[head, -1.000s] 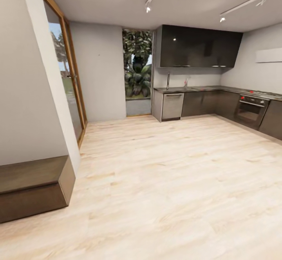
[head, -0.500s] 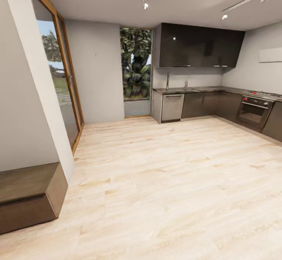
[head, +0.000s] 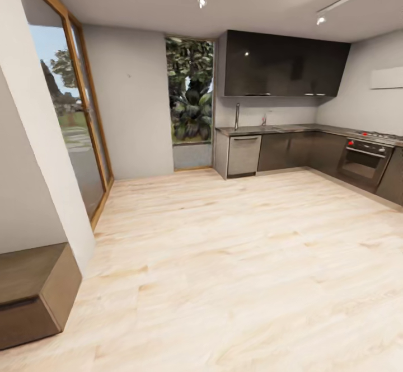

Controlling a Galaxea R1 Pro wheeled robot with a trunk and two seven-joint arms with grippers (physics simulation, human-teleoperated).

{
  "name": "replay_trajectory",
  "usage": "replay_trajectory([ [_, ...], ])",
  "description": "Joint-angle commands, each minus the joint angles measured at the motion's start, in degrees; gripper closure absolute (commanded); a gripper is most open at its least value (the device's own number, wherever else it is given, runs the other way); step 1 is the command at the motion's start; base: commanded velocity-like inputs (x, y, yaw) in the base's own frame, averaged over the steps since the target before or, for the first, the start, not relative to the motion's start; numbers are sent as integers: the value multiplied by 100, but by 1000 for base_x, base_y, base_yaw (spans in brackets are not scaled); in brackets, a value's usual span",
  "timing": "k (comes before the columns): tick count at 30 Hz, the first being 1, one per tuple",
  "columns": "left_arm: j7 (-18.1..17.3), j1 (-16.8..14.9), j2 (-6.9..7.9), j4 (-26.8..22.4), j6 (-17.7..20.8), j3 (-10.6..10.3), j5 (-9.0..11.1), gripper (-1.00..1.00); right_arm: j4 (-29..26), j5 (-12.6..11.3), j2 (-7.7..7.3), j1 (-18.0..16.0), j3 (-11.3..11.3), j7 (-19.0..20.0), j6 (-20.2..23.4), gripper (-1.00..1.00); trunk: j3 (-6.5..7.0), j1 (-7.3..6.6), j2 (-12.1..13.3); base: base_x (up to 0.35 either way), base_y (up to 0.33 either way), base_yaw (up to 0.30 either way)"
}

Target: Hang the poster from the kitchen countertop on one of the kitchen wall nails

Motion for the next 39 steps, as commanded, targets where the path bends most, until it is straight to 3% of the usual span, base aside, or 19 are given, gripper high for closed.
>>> replay_trajectory([
  [1,3,2,-1,-7,-9,4,-1,-100,5,4,-1,-3,-1,-1,-18,-100,-5,3,-2,287,-167,-110],
  [39,3,2,0,-7,-8,5,-1,-100,4,21,5,-3,8,-10,-18,-100,-5,3,-2,330,-17,-26],
])
